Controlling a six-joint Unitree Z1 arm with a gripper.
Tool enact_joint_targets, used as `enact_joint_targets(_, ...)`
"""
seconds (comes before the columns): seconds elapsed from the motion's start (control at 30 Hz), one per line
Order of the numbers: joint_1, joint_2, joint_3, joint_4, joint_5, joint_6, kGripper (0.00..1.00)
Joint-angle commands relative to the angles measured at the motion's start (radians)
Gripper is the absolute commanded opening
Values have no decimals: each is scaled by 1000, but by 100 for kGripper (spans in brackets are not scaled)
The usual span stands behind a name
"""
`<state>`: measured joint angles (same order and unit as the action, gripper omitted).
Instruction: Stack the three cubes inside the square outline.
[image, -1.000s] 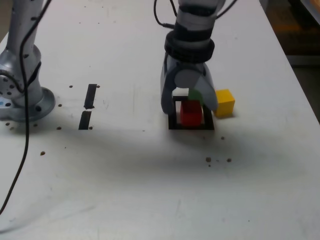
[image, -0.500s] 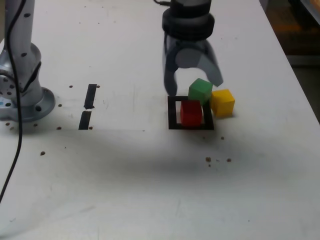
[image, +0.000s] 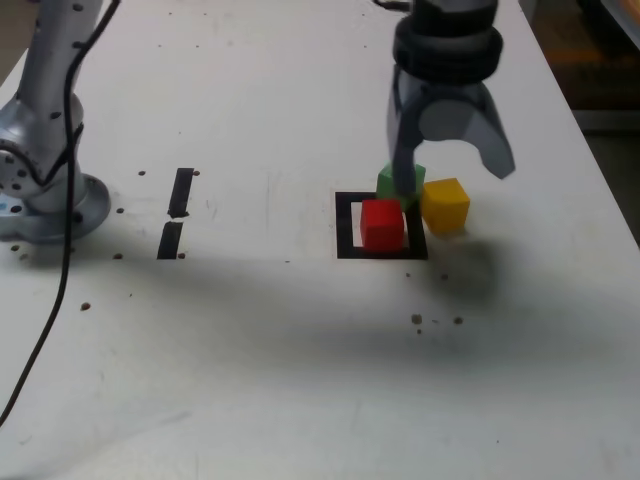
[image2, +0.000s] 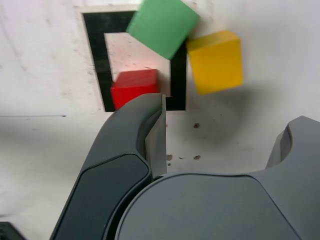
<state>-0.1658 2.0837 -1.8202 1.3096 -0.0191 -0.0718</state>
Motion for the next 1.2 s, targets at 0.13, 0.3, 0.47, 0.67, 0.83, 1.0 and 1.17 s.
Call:
enact_joint_targets(0.13, -15, 55, -41, -4, -12, -12, 85)
enact_joint_targets(0.3, -16, 74, -40, -10, -18, -26, 86)
enact_joint_targets(0.47, -16, 89, -37, -18, -25, -40, 87)
enact_joint_targets(0.67, -3, 108, -29, -38, -48, -46, 87)
enact_joint_targets(0.83, 21, 115, -26, -45, -56, -46, 87)
enact_joint_targets(1.0, 48, 124, -22, -45, -59, -43, 87)
enact_joint_targets(1.17, 69, 133, -21, -44, -67, -34, 87)
